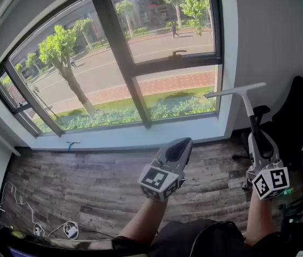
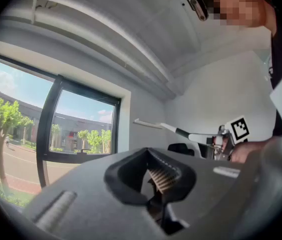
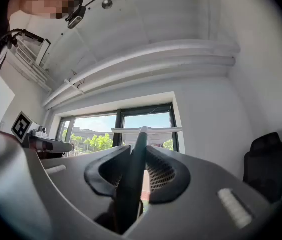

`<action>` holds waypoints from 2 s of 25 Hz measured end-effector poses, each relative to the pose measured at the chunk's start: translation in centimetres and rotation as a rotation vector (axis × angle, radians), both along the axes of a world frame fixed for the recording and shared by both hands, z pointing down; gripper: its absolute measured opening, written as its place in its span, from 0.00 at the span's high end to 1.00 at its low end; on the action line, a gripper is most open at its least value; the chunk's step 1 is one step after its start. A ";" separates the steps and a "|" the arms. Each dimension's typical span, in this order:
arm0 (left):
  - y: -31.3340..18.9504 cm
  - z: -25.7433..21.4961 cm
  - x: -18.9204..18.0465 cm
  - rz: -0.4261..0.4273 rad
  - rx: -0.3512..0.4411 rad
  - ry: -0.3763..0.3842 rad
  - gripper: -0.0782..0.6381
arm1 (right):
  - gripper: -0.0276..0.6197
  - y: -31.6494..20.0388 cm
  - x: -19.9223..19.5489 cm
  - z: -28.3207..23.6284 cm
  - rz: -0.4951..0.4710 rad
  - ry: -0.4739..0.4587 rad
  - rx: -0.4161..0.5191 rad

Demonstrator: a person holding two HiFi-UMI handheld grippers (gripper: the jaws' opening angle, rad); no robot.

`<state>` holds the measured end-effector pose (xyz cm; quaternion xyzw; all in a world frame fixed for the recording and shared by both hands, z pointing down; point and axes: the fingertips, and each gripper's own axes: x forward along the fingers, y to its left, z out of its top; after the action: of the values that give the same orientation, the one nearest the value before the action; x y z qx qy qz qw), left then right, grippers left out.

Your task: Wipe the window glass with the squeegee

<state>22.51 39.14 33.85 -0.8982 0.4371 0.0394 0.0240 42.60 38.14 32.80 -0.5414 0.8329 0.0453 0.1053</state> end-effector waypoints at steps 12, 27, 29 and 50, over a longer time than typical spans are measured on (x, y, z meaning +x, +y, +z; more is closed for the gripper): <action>1.0 -1.0 0.4 -0.018 -0.022 -0.028 0.89 | 0.80 0.7 -0.1 -0.3 -0.033 -0.028 0.004; 0.7 1.1 -0.4 -0.005 0.011 -0.021 0.89 | 0.80 0.4 -1.4 0.3 -0.074 0.004 -0.029; 0.9 1.2 -1.2 -0.014 0.001 -0.022 0.89 | 0.80 0.3 -2.4 0.5 -0.089 0.002 -0.028; -2.0 3.6 -4.3 -0.025 -0.028 -0.013 0.89 | 0.80 -3.8 -5.2 0.8 -0.144 -0.013 -0.013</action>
<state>18.25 37.14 37.49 -0.8931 0.4487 0.0270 0.0146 37.44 34.31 33.63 -0.4811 0.8693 0.0284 0.1102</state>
